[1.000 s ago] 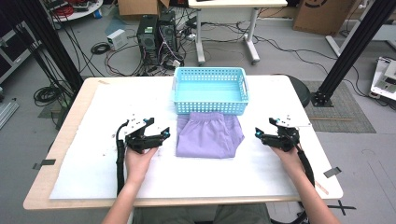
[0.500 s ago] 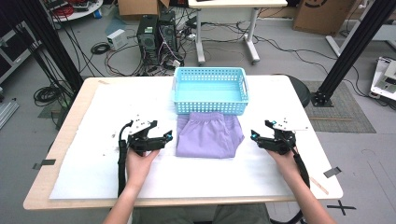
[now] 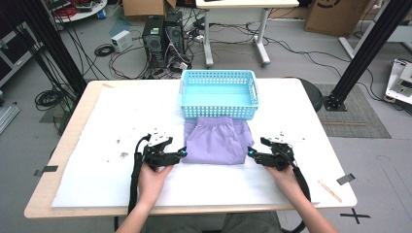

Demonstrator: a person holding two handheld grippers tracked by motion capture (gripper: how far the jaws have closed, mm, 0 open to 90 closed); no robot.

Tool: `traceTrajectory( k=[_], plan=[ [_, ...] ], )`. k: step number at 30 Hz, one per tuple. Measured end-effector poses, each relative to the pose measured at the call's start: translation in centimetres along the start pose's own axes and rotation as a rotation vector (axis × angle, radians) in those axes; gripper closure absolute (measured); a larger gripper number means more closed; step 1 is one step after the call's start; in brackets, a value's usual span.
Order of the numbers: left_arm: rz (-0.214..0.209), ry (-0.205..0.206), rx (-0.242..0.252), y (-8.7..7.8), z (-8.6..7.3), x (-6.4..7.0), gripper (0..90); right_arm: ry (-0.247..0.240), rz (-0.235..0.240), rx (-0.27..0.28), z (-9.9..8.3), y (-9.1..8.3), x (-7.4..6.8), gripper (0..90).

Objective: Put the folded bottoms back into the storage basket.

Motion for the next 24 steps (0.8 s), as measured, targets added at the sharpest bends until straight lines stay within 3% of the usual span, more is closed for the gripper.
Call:
traceTrajectory(
  k=[4,7,9,12,16,18,19,24],
  plan=[
    [-0.011,-0.034,-0.067,0.7,-0.3,0.1,33.4,0.001,-0.009,-0.089,0.0,1.5,-1.7,28.5],
    [-0.026,-0.072,-0.103,1.0,-0.4,0.4,33.8,0.002,-0.02,-0.133,0.1,2.2,-2.4,27.5],
    [-0.025,-0.073,-0.123,1.3,-0.5,0.6,35.6,0.022,-0.008,-0.166,0.1,2.4,-2.6,28.3],
    [-0.016,-0.053,-0.159,1.7,-0.5,1.0,39.9,0.014,0.01,-0.222,0.1,2.9,-2.8,39.3],
    [-0.02,-0.046,-0.162,2.0,-0.4,1.6,49.9,0.02,0.0,-0.222,0.1,2.8,-2.5,53.4],
    [-0.031,-0.034,-0.158,2.1,-0.3,2.0,58.2,0.021,0.004,-0.22,0.1,2.7,-2.5,65.0],
    [-0.056,-0.04,-0.154,2.2,-0.3,2.1,64.6,0.019,0.016,-0.221,0.0,2.7,-2.5,73.5],
    [-0.082,-0.053,-0.145,2.3,-0.3,2.1,77.8,0.038,0.084,-0.233,-0.2,2.5,-2.5,87.8]
  ],
)
Point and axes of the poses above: each handheld gripper's, and its own axes: y roughly forward along the jaws, z roughly out of its top, x roughly to its right, the point moved 4 cm from there along y, roughly forward along the jaws, and after that the axes turned 11 degrees about -x, right-handed, at the moved point
